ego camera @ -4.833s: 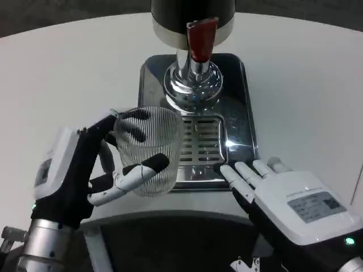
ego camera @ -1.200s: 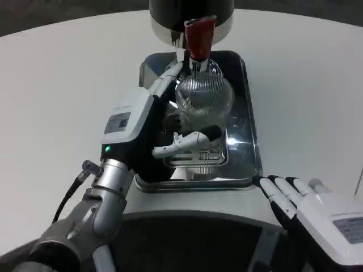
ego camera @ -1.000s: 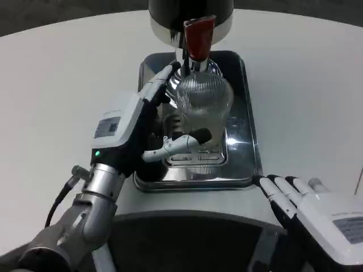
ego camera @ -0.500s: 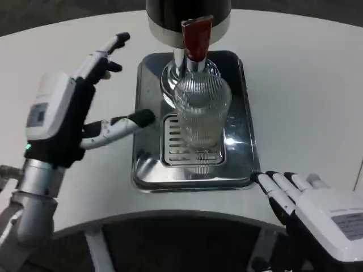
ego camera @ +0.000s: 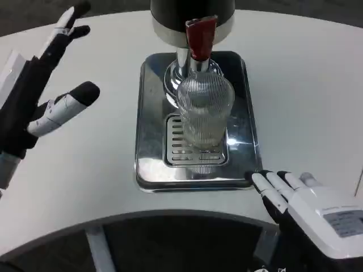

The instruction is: Grasp the cup under the faucet to collect the drink, then remove the cup.

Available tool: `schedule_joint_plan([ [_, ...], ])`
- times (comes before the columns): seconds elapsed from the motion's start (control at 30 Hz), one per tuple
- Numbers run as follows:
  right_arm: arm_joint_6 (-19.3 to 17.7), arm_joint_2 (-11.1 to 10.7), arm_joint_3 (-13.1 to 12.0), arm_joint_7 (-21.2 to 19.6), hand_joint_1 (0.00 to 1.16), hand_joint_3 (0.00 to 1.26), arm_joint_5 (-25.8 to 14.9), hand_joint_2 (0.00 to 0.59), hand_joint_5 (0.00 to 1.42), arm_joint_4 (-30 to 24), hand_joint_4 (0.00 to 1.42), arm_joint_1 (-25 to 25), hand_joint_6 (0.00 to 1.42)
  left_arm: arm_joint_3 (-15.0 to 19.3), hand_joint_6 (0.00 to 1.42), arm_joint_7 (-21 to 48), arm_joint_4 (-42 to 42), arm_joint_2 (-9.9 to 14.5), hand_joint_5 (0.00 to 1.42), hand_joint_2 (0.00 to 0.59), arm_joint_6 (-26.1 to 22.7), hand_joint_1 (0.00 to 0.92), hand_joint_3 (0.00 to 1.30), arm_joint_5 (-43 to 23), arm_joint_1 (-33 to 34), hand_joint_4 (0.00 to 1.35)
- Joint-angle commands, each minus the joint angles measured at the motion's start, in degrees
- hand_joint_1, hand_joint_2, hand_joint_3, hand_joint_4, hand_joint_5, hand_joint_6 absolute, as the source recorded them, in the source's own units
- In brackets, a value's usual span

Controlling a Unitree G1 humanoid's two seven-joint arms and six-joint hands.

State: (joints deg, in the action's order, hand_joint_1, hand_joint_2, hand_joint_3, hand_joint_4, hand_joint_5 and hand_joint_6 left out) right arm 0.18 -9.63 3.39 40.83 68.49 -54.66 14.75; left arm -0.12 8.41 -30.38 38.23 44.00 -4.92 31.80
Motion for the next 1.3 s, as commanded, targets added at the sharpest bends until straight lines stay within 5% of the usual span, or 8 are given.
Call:
schedule_joint_plan([
  [0.03,0.1,0.3,0.6,0.6,0.65,0.0,0.9,0.353,0.0,-0.3,0.0,0.2,0.0,2.0,0.0,17.0,5.7,2.5,0.05,0.037,-9.5,0.0,0.0,-11.5,2.2,0.0],
  [0.27,0.2,0.7,1.3,0.7,0.65,0.0,1.9,0.353,0.0,-0.2,0.0,-0.2,0.0,5.6,0.0,31.8,10.9,2.6,0.01,0.041,-20.1,0.0,0.0,-19.1,6.8,0.0],
  [0.73,0.1,1.4,2.2,0.6,0.65,0.0,3.2,0.353,0.0,-0.5,0.0,-0.1,0.0,9.8,0.0,43.4,17.4,0.9,0.0,0.043,-30.2,0.0,0.0,-24.5,10.5,0.0],
  [1.3,-0.3,2.9,3.0,0.8,0.65,0.0,5.0,0.353,0.0,-2.5,0.0,1.6,0.0,9.4,0.0,51.1,4.3,-4.9,0.02,0.044,-35.2,0.0,0.0,-23.3,20.8,0.0],
])
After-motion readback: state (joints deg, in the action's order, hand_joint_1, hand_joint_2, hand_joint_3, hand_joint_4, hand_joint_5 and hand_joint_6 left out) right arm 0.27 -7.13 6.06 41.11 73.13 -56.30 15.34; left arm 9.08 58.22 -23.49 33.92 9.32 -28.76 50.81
